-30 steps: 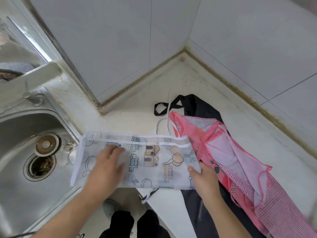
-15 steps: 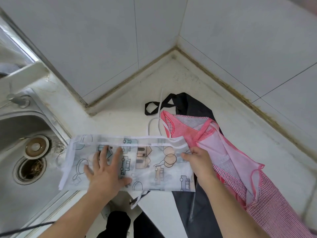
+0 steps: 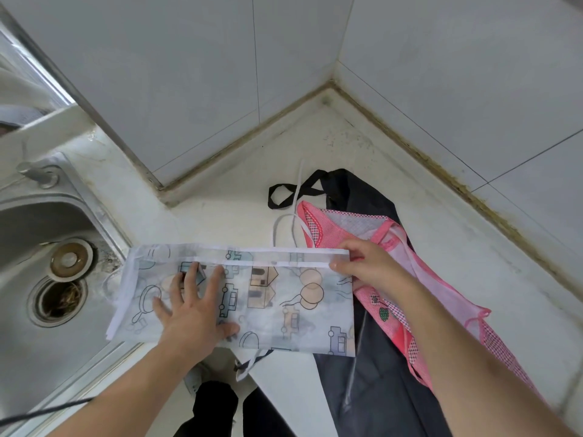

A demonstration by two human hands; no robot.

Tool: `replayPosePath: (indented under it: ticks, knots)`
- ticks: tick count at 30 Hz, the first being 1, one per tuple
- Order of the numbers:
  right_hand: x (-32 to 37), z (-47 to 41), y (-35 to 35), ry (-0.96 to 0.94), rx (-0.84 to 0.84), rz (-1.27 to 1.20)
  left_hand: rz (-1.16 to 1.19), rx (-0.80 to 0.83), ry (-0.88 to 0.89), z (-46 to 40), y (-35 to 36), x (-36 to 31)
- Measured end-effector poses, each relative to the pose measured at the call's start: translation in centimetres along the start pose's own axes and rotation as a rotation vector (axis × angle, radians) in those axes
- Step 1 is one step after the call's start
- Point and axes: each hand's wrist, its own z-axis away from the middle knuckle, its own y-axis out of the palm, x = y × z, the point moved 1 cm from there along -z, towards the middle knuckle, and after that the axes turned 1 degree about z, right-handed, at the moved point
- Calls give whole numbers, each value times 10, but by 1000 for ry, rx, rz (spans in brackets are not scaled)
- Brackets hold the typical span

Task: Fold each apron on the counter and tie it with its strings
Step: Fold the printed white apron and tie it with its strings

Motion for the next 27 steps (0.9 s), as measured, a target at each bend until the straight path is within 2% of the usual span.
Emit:
replayPosePath:
  ticks: [3,7,10,13,16,19,22,25,27]
  knots:
    - [13,-9,-11,16,163,135,-1,4,4,1,-1,-1]
    - [32,-19,-18,-59,300,150,-10,11,0,1,-1,-1]
    - [40,-27,-13,-41,428,332,-22,4,3,2,0,-1]
    - [47,-34,-11,-50,437,464,-35,0,4,1,0,-1]
    - [48,-39,-7,27,523,491,-30,0,0,1,1,-1]
    - [48,-40,-7,7,513,480,-31,-8,7,0,1,-1]
    - [53,-36,-2,18,594,449,-23,-7,10,1,1,-1]
    - [55,-35,4,67,603,661,-21,-8,8,1,0,0]
    - [59,-33,1,28,518,861,-26,-3,1,1,0,-1]
